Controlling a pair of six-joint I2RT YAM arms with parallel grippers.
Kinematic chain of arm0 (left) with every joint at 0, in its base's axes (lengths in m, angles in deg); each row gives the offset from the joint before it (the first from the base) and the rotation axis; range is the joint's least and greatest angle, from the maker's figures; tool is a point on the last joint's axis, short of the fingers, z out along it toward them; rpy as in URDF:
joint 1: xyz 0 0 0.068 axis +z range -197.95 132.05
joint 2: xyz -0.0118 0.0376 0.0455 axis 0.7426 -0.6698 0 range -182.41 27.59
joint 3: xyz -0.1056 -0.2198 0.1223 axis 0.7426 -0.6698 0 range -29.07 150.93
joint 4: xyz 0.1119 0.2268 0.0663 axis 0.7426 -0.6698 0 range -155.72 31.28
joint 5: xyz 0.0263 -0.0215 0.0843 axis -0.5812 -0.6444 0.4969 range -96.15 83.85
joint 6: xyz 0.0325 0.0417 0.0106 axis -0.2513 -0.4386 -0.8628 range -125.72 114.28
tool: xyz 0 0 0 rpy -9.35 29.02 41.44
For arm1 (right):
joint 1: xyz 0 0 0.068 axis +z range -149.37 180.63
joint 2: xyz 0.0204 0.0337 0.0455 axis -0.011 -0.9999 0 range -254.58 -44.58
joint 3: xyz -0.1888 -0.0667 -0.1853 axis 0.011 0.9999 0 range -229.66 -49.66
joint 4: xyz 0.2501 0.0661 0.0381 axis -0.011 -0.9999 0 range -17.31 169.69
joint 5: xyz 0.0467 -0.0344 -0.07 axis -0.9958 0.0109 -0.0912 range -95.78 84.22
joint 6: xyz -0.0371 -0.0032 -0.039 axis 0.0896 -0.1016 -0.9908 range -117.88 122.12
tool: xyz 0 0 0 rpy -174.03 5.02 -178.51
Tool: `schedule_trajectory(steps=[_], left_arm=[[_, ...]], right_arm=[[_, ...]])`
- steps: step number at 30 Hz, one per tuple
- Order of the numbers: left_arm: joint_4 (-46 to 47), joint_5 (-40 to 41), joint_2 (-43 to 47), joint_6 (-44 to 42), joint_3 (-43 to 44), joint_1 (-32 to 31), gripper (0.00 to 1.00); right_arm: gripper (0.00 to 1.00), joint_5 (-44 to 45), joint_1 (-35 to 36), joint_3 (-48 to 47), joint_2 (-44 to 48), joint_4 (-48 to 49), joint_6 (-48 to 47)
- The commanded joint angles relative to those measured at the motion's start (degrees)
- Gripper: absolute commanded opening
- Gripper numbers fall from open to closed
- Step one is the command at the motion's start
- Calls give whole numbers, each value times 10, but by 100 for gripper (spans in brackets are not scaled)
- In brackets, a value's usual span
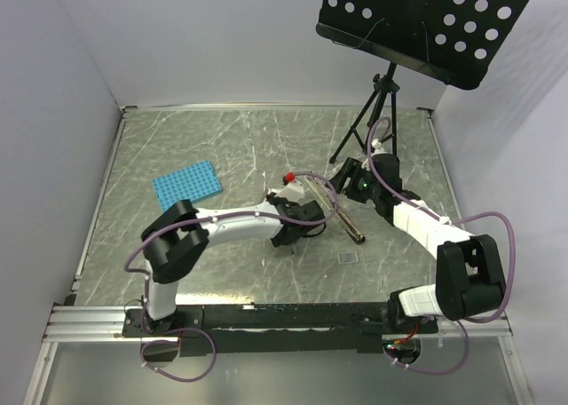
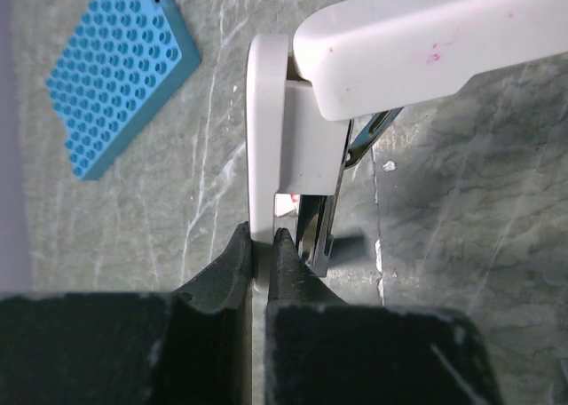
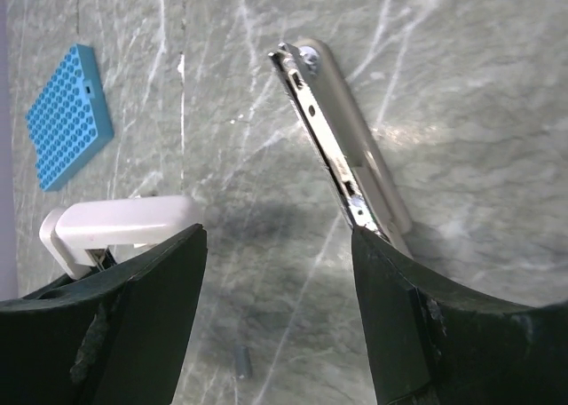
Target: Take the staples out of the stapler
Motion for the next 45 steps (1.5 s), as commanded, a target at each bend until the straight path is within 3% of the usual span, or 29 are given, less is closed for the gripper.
schedule_trajectory(steps=[1,7,9,13,17,20,21,23,27,33,45], left_arm=[[-84,92,-38,29,57,-15,1],[-132,119,-79,47,98,-26,1],[-73,87,-57,27,72,-19,1],[70,-72,60,-39,-10,30,1],[156,-285,144,-52,-86,108,1],[219,-389,197,-41,-133,160,1],[240,-462,209,-38,-147,169,1],[305,-518,243,-24,-183,189,1],[377,-634,272,7,-214,199,1],[436,-707,298,54,-240,199,1],[480,-732,335,80,-276,199,1]], right_arm=[[73,-26,-17,13,25,5,-18],[73,-40,-24,15,29,8,-16],[73,-43,-23,13,30,6,-19],[73,-76,-24,9,37,1,-31],[75,-132,-23,20,88,18,-28],[76,-164,-17,51,145,58,11],[77,-164,-10,67,163,75,25],[79,-156,24,111,205,140,64],[85,-115,86,123,231,172,87],[88,-43,148,89,209,155,84],[80,3,185,4,154,88,37]])
